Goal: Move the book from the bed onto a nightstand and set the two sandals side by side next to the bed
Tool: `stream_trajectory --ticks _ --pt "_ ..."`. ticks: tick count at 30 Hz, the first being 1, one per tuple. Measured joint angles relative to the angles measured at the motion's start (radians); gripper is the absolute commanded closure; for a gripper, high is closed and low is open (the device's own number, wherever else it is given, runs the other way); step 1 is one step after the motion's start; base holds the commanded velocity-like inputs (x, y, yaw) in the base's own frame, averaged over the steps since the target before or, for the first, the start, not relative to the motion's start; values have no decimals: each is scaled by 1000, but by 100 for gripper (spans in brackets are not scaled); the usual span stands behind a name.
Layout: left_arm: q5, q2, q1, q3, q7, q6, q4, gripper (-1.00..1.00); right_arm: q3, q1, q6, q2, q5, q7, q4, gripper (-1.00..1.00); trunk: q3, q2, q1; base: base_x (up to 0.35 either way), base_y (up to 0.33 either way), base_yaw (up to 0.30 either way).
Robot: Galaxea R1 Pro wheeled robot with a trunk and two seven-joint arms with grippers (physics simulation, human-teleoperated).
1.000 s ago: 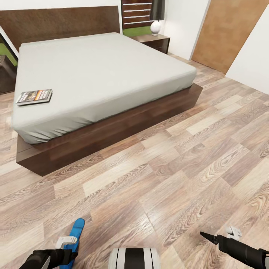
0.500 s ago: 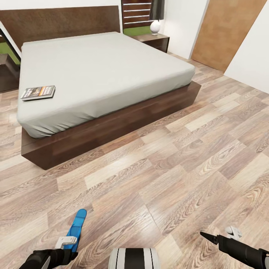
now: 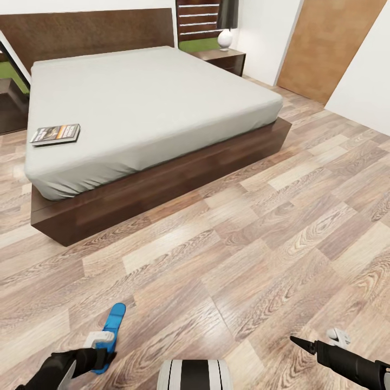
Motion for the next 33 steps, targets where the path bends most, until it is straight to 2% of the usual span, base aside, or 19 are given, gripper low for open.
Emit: stream_trajectory --ticks 3,6,12,22,33 --pt "0 -8 -1 0 0 41 -53 -100 0 0 0 0 0 0 0 -100 0 0 0 0 0 0" --pt "0 -12 -2 1 0 124 -126 -100 0 0 0 0 0 -1 0 -100 0 0 0 0 0 0" --pt "-1 -15 -2 1 0 186 -198 -100 0 0 0 1 0 -1 0 -100 0 0 0 0 0 0" --pt "-4 -13 -55 1 1 199 -219 -100 0 0 0 0 1 -1 0 -100 0 0 0 0 0 0" --pt "-2 -10 -65 2 -3 190 -208 -100 0 0 0 0 0 -1 0 -100 0 0 0 0 0 0"
